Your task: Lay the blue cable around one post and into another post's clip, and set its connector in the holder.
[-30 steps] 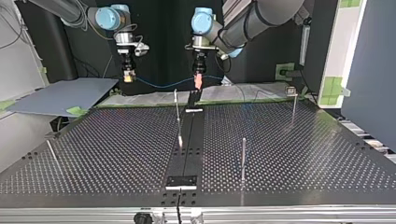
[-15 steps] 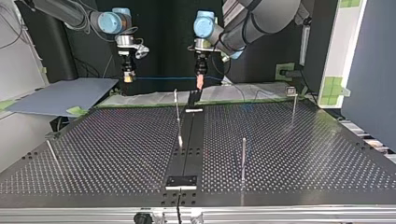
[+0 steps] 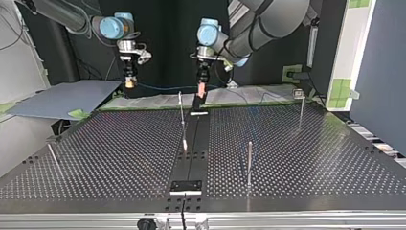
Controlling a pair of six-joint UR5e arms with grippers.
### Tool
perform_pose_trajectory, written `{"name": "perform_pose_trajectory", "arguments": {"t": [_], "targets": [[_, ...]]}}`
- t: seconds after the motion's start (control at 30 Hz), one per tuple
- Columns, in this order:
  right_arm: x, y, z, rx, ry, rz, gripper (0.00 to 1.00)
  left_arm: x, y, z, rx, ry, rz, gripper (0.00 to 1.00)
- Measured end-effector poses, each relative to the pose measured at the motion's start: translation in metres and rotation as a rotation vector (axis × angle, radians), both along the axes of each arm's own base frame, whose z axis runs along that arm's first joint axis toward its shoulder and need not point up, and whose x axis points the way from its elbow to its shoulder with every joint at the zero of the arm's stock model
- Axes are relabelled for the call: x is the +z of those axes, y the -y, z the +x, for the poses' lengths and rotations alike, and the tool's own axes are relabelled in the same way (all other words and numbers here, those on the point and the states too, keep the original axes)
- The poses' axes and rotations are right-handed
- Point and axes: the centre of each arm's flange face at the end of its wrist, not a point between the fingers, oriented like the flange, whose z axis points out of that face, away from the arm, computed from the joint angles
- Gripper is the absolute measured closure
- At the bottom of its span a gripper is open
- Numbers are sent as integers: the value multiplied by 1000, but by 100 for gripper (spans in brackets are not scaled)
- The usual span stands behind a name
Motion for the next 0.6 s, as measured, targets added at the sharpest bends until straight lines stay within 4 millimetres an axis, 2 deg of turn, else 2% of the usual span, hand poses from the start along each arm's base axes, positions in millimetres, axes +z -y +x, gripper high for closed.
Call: {"name": "perform_pose_trajectory", "arguments": {"t": [0.27, 0.6], "targets": [[-1, 9, -10, -23, -7, 1, 100, -21, 6, 7, -8, -39, 16, 100], [-7, 16, -20, -42, -15, 6, 100, -23, 6, 12, -5, -34, -13, 100]]}}
